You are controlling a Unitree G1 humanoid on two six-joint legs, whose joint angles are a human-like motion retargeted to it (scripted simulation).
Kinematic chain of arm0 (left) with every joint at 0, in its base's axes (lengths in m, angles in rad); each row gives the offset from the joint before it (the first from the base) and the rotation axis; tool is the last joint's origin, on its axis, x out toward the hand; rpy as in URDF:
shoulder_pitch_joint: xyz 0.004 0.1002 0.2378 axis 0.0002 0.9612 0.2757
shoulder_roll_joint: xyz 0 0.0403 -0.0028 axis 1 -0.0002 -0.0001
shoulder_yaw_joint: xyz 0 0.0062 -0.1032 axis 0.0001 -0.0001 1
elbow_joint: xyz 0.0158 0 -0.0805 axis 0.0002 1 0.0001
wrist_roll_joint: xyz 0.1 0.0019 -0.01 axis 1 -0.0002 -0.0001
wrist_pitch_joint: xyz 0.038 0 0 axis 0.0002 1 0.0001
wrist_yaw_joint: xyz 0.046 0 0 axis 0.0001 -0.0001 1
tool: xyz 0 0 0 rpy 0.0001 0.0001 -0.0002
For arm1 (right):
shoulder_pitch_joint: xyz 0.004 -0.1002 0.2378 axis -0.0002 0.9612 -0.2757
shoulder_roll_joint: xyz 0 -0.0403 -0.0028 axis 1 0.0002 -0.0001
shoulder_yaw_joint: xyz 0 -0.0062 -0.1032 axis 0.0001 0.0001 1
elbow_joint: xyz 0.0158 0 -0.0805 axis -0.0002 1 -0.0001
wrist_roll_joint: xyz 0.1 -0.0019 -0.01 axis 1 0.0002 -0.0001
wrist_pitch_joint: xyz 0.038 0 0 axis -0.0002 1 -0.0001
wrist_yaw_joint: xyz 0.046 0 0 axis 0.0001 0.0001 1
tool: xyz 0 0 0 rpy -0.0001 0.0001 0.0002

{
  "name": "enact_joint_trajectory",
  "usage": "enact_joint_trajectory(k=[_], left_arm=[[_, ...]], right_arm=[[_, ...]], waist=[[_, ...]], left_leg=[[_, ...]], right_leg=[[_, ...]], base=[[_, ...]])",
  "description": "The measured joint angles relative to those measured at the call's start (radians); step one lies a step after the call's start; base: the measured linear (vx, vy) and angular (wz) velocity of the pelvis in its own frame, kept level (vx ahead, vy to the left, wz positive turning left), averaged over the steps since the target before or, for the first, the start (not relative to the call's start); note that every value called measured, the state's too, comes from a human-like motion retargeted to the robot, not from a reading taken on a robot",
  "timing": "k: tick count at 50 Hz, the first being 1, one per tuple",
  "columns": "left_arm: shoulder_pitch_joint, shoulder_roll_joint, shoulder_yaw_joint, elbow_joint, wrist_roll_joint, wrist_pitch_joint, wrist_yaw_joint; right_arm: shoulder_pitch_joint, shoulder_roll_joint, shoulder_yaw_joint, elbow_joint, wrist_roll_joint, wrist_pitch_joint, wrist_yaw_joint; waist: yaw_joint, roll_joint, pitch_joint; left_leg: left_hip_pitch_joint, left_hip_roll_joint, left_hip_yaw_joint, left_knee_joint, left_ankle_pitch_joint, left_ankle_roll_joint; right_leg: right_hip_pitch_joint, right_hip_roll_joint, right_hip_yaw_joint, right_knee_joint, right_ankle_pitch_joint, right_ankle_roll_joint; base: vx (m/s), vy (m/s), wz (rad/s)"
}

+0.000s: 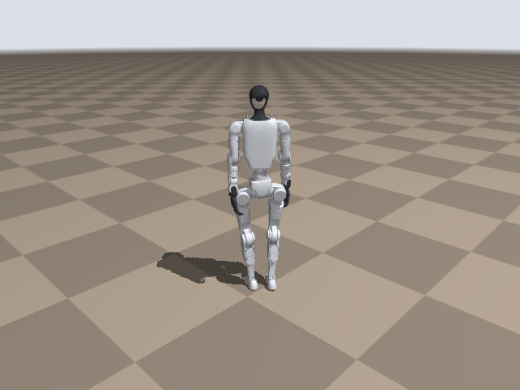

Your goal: In place motions

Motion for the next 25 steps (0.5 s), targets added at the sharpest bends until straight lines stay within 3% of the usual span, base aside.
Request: enact_joint_trajectory(k=[5,9,15,22,25], left_arm=[[-0.034,0.006,-0.009,-0.063,0.032,-0.010,0.018],[-0.041,0.025,-0.070,-0.120,0.041,-0.017,-0.015],[-0.100,0.040,-0.099,-0.174,0.034,-0.025,-0.033],[-0.112,0.022,-0.120,-0.213,0.056,-0.039,-0.058],[-0.113,0.022,-0.127,-0.222,0.086,-0.042,-0.066]], right_arm=[[0.026,-0.022,-0.030,0.050,0.098,-0.039,-0.016],[0.072,-0.023,-0.095,0.112,0.080,0.004,-0.048],[0.089,-0.028,-0.123,0.152,0.094,0.005,-0.048],[0.101,-0.026,-0.143,0.121,0.112,-0.005,-0.053],[0.100,-0.020,-0.145,0.121,0.143,-0.010,-0.056]], waist=[[-0.027,0.006,0.010],[-0.007,0.006,-0.044],[0.004,0.002,-0.037],[-0.026,0.025,-0.039],[-0.046,0.028,-0.027]], left_leg=[[0.046,0.001,0.074,-0.039,-0.012,0.001],[0.030,-0.007,0.094,-0.027,-0.039,0.019],[0.036,-0.019,0.105,-0.010,-0.064,0.030],[-0.033,-0.021,0.006,0.052,-0.065,0.015],[-0.059,-0.032,-0.074,0.073,-0.058,0.006]], right_leg=[[0.014,0.005,0.085,-0.022,0.028,0.040],[0.001,0.005,0.116,-0.036,0.037,0.054],[0.015,-0.003,0.138,-0.041,0.040,0.071],[0.007,-0.013,0.075,0.011,0.015,0.103],[-0.004,0.006,0.147,0.044,0.035,0.111]], base=[[0.08,0.05,-0.77],[0.21,-0.03,-0.40],[0.04,0.00,-0.13],[0.02,-0.01,0.64],[0.00,-0.09,1.61]])
